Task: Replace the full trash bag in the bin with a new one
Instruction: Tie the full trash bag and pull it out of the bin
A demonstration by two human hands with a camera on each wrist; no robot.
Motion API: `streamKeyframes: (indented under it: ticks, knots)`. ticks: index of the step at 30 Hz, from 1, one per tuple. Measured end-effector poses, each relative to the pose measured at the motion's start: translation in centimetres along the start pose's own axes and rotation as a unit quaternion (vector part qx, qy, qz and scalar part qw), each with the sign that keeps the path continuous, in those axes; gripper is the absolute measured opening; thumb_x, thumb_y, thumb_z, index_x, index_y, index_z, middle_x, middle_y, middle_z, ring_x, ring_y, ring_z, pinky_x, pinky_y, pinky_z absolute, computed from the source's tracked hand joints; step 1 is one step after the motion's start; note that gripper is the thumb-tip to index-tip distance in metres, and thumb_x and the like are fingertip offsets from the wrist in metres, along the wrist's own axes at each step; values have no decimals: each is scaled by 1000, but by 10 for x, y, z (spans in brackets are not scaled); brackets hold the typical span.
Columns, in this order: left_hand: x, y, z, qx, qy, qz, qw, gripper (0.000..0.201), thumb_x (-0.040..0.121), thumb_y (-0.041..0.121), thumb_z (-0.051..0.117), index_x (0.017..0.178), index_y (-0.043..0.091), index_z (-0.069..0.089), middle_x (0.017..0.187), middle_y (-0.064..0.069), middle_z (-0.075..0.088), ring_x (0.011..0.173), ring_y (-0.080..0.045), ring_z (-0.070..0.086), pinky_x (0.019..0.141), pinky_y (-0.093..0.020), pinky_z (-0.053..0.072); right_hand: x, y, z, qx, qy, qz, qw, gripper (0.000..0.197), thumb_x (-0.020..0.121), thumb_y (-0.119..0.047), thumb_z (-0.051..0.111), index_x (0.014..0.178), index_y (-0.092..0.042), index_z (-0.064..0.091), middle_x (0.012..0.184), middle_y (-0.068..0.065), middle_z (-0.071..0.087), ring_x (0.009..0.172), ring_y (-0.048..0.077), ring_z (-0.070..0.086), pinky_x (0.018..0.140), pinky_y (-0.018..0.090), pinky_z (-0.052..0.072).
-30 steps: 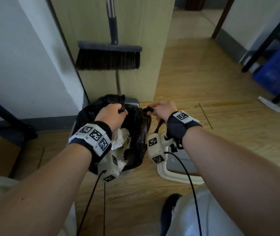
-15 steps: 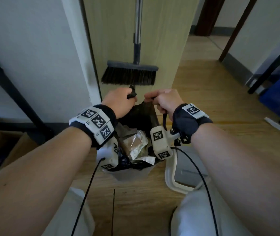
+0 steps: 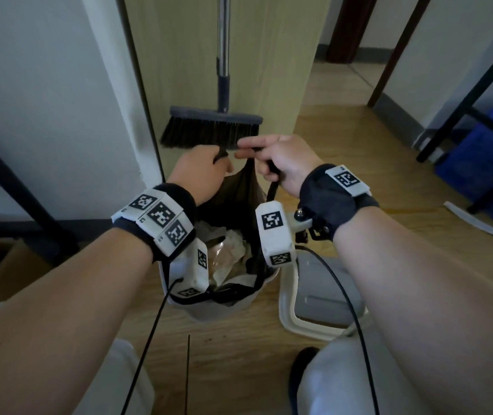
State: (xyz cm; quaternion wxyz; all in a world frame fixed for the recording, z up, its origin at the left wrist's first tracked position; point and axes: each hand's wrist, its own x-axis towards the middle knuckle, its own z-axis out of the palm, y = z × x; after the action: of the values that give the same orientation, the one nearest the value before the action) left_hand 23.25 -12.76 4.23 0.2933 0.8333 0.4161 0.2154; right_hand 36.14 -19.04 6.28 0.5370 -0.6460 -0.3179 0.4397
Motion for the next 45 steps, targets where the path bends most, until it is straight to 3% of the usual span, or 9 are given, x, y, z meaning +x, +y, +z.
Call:
streamKeyframes:
  ticks: [8, 12, 17, 23, 29, 33, 37, 41, 45]
  knots:
    - [4, -22, -14, 66, 154, 29, 985, 23, 93, 18, 44, 99, 11, 65, 117, -10, 50, 106, -27, 52, 92, -39, 45, 4, -7, -9, -11, 67, -44, 997, 51, 85, 19, 34, 114, -11, 65, 113, 4, 65, 91, 15, 62, 89, 35, 55]
    - [11, -24, -26, 1, 206, 57, 977, 24, 91, 9, 43, 96, 4, 66, 113, -13, 56, 105, -23, 53, 87, -27, 40, 6, -7, -9, -14, 79, -81, 994, 49, 87, 22, 38, 112, -12, 64, 116, 4, 63, 98, 20, 67, 83, 41, 59]
    - [13, -10, -29, -316, 142, -9, 938, 28, 95, 3, 36, 78, 19, 51, 79, -5, 64, 74, -16, 64, 70, -23, 56, 7, -11, 5, -19, 28, -112, 993, 40, 83, 18, 52, 108, -10, 67, 105, 7, 71, 94, 17, 71, 86, 34, 58]
    - [21, -2, -46, -293, 118, 8, 949, 24, 98, 9, 37, 79, 23, 45, 69, -1, 60, 49, -7, 51, 48, -11, 46, 7, -16, 13, -21, 44, -165, 985, 19, 84, 8, 60, 96, -2, 70, 87, 10, 71, 75, 16, 70, 70, 23, 60]
    - [28, -11, -38, -313, 6, -20, 949, 20, 99, 16, 36, 83, 23, 47, 51, 1, 62, 35, -7, 42, 41, -22, 34, 17, -21, 18, -119, 81, -189, 971, 12, 83, -7, 64, 76, -15, 71, 63, 2, 66, 51, 9, 58, 47, 16, 48]
    - [31, -17, -35, -412, -55, -78, 906, 27, 99, 17, 32, 85, 16, 55, 61, -1, 62, 43, -9, 50, 48, -24, 38, 25, -20, 14, -153, 80, -184, 968, 11, 83, -10, 65, 75, -16, 70, 61, 1, 64, 49, 7, 55, 45, 15, 45]
    - [40, -38, -51, -436, -2, -93, 895, 24, 95, 13, 40, 85, 17, 62, 87, -4, 62, 82, -14, 60, 81, -32, 47, 34, -15, 6, -131, 84, -165, 974, 12, 86, -9, 61, 78, -14, 68, 58, 3, 63, 45, 9, 53, 47, 20, 46]
    - [39, -42, -64, -411, 48, -70, 908, 25, 95, 8, 43, 79, 19, 60, 76, 2, 60, 58, 0, 62, 53, -16, 49, 38, -15, 4, -100, 80, -153, 980, 13, 89, -9, 58, 79, -14, 65, 65, 5, 66, 42, 8, 57, 46, 23, 47]
    - [38, -43, -75, -384, 80, -62, 918, 26, 95, 9, 47, 81, 23, 64, 76, 6, 65, 57, 2, 63, 51, -13, 50, 40, -16, 8, -80, 61, -150, 984, 16, 93, -9, 54, 80, -17, 60, 71, 9, 71, 42, 10, 59, 44, 23, 46]
